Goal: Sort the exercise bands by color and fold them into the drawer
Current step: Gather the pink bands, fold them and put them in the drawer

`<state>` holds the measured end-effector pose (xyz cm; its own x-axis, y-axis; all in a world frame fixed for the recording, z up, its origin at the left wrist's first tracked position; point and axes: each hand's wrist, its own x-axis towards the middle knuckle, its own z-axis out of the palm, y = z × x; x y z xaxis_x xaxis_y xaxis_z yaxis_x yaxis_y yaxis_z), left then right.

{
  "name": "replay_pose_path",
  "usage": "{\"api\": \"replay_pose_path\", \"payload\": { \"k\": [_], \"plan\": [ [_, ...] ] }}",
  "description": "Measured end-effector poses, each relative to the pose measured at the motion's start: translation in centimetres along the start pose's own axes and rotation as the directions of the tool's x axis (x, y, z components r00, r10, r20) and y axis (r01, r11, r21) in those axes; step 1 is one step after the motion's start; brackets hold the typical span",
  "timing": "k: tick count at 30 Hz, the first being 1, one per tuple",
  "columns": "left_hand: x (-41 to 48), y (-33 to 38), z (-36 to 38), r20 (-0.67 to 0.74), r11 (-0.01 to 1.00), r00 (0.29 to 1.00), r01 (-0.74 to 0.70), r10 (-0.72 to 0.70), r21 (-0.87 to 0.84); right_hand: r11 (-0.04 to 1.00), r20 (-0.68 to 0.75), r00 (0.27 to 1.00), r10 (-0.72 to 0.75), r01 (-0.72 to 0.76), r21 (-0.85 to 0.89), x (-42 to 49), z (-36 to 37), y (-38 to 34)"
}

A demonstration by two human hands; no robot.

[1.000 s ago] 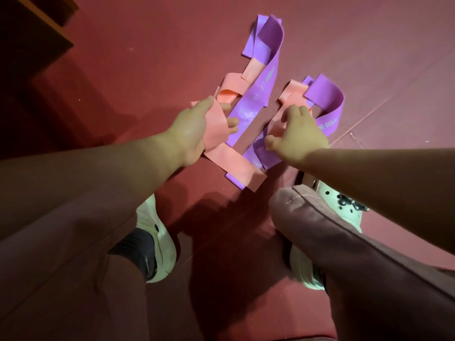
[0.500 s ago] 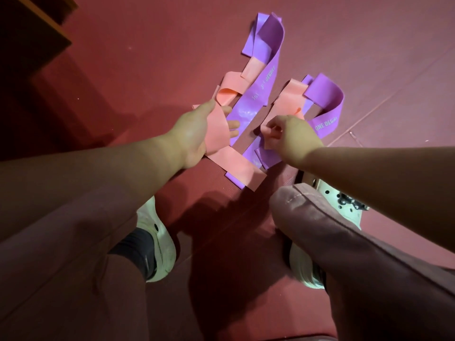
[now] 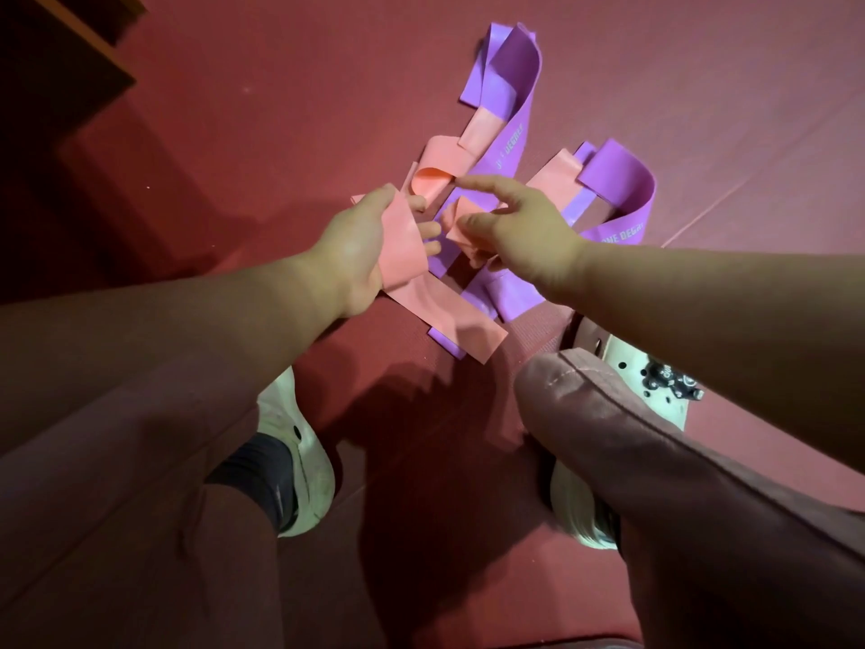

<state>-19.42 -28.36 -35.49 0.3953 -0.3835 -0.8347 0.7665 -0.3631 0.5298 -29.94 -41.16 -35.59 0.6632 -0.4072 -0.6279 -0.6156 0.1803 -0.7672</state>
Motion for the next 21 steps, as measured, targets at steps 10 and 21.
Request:
{"api": "replay_pose_path", "payload": {
  "k": [10,21],
  "plan": [
    [0.30,-0.17,-0.10,0.010,1.000,1.000,0.010,-0.010,-0.027,0.976,0.252,0.961,0.111,-0.153,0.154,-0.64,-0.03,-0.76],
    [0.82,-0.39,-0.37,0.011,1.000,1.000,-0.018,0.018,-0.009,0.993,0.206,0.972,0.112,-0.103,-0.054,-0.70,-0.13,-0.85]
  ]
}}
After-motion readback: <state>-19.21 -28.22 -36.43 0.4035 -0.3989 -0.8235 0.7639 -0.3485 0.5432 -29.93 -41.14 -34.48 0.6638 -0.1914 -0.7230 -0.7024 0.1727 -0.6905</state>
